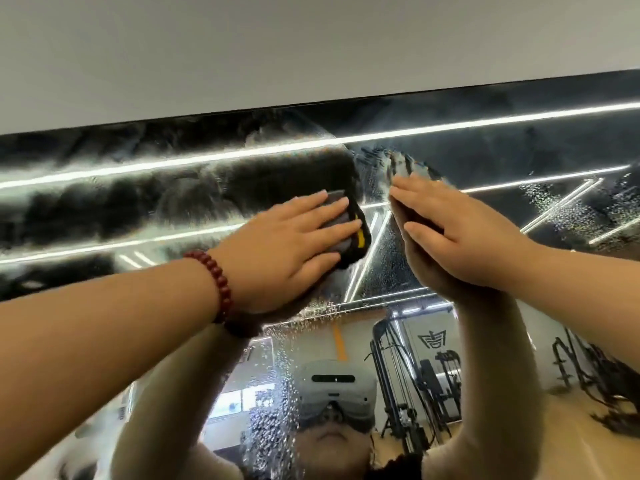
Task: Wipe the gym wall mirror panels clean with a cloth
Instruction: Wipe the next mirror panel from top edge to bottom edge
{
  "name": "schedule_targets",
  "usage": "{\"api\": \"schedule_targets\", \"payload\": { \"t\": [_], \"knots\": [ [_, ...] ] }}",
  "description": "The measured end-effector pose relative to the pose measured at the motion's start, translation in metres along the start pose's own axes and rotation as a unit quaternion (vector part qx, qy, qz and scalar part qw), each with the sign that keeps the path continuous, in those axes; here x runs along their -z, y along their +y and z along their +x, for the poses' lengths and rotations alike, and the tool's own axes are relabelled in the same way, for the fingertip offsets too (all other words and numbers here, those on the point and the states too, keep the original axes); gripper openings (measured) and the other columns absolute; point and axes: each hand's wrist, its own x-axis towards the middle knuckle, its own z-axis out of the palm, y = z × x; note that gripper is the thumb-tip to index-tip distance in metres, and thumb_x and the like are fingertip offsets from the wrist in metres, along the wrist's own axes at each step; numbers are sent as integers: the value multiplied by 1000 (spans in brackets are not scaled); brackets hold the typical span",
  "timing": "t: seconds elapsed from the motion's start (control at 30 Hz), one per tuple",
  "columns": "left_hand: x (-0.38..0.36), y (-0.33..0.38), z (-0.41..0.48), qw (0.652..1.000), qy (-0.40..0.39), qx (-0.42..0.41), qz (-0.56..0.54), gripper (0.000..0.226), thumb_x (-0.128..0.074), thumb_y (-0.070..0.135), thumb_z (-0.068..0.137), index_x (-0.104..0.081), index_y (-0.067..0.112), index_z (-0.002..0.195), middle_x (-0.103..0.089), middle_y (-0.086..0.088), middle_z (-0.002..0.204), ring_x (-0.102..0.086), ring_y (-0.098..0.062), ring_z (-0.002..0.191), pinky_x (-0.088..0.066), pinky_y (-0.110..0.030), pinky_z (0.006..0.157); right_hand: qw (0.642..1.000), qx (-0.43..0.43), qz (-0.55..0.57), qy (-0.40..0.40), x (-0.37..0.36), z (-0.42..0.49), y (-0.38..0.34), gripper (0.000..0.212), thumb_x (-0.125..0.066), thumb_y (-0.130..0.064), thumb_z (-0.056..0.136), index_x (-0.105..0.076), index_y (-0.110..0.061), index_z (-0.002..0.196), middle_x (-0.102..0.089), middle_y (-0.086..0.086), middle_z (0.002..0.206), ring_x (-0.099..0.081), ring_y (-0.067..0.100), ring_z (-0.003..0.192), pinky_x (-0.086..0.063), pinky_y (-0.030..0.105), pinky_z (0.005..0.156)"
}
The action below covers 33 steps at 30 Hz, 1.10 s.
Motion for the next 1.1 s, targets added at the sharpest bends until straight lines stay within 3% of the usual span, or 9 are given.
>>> {"api": "schedule_targets", "payload": {
  "t": [0.07,0.17,0.3,0.43,0.57,0.7,0.77,0.9,1.1],
  "knots": [
    [5,-28,16,994,-13,107,-9,60,-13,54,100,-16,32,156,-9,3,165,0,-16,152,7,-24,119,1000,-5,3,-7,-1,-6,-4,56,-48,-24,102,-30,-24,154,-21,-13,161,-8,-7,140,7,0,105],
    [9,-39,31,983,-8,183,0,53,-23,42,106,-14,31,156,-6,1,166,0,-20,152,2,-33,123,1000,-23,18,2,-4,-14,-11,57,-49,-26,102,-27,-23,155,-19,-10,162,-8,1,148,3,12,113],
    [-7,12,13,998,-3,69,10,64,-12,53,97,-25,28,155,-19,-4,163,-14,-27,151,-9,-42,123,999,-23,28,1,-12,-30,-20,57,-48,-28,102,-28,-20,155,-19,-8,162,-9,7,150,2,17,116],
    [-20,63,-29,999,8,-40,10,56,-29,45,99,-46,20,146,-40,-11,154,-35,-33,143,-29,-51,117,999,-11,46,-8,-15,-49,-23,61,-39,-35,95,-33,-18,153,-26,-7,160,-12,0,146,0,12,115],
    [-10,45,-24,999,-21,-30,5,60,-21,48,99,-40,22,149,-35,-8,156,-28,-30,146,-19,-45,121,998,-28,56,-13,-16,-65,-33,60,-39,-34,97,-31,-18,154,-21,-5,162,-6,-3,144,8,5,111],
    [0,-4,1,990,-18,142,5,73,-8,54,90,-24,26,155,-17,-7,164,-8,-26,152,6,-30,119,997,-49,63,-6,-24,-73,-45,63,-33,-37,95,-27,-19,155,-18,-7,163,-5,2,149,10,8,112],
    [-4,7,-1,993,0,120,18,72,-11,53,91,-30,23,154,-24,-12,161,-16,-32,150,-3,-37,122,997,-56,58,8,-28,-75,-48,62,-32,-36,96,-28,-19,155,-19,-7,163,-7,5,150,10,7,112],
    [-25,75,-42,998,55,-21,-1,56,-35,43,97,-52,16,142,-45,-16,149,-40,-37,139,-30,-51,116,996,-52,67,26,-32,-86,-52,60,-31,-37,97,-34,-15,152,-27,-2,161,-12,5,148,5,11,116],
    [-26,96,-69,998,-9,-42,-35,53,-32,43,98,-48,23,144,-42,-9,153,-36,-32,142,-33,-54,114,996,-54,69,-2,-37,-123,-64,61,-24,-40,97,-34,-16,152,-24,-6,160,-7,-2,147,3,13,118]
  ]
}}
